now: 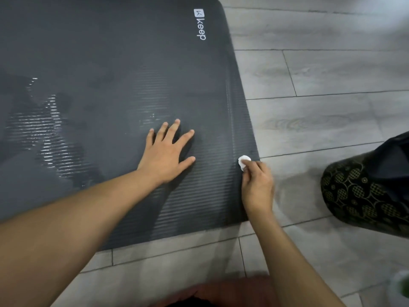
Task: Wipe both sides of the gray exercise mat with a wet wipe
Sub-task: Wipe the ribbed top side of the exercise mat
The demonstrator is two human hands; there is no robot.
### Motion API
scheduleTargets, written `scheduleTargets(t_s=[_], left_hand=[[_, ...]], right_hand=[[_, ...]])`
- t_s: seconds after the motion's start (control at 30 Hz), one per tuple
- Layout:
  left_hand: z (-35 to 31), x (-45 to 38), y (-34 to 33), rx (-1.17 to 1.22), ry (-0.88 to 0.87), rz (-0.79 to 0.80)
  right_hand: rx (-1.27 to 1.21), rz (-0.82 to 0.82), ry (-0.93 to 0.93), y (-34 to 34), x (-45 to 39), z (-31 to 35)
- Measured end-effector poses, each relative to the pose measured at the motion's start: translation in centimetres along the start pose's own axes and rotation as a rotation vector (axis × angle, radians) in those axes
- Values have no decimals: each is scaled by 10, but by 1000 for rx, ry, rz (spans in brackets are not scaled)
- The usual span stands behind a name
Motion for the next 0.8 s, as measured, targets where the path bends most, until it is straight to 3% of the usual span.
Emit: scheduleTargets(t_s=[0.47,0.8], left_hand=[[45,-168,60,-81,-16,-143],[46,-174,63,-123,-41,-165]], right_hand=[[222,-56,240,-33,-296,77],[228,11,303,-52,-483,147]])
Point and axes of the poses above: each hand's wrist, its own x-axis away from the middle knuckle, its own y-axis out of the back of the hand, z = x × y, the point moved 6 cm from there along -x, towards the middle knuckle, and after that the axes turned 12 degrees about z, right-handed, at the moved point
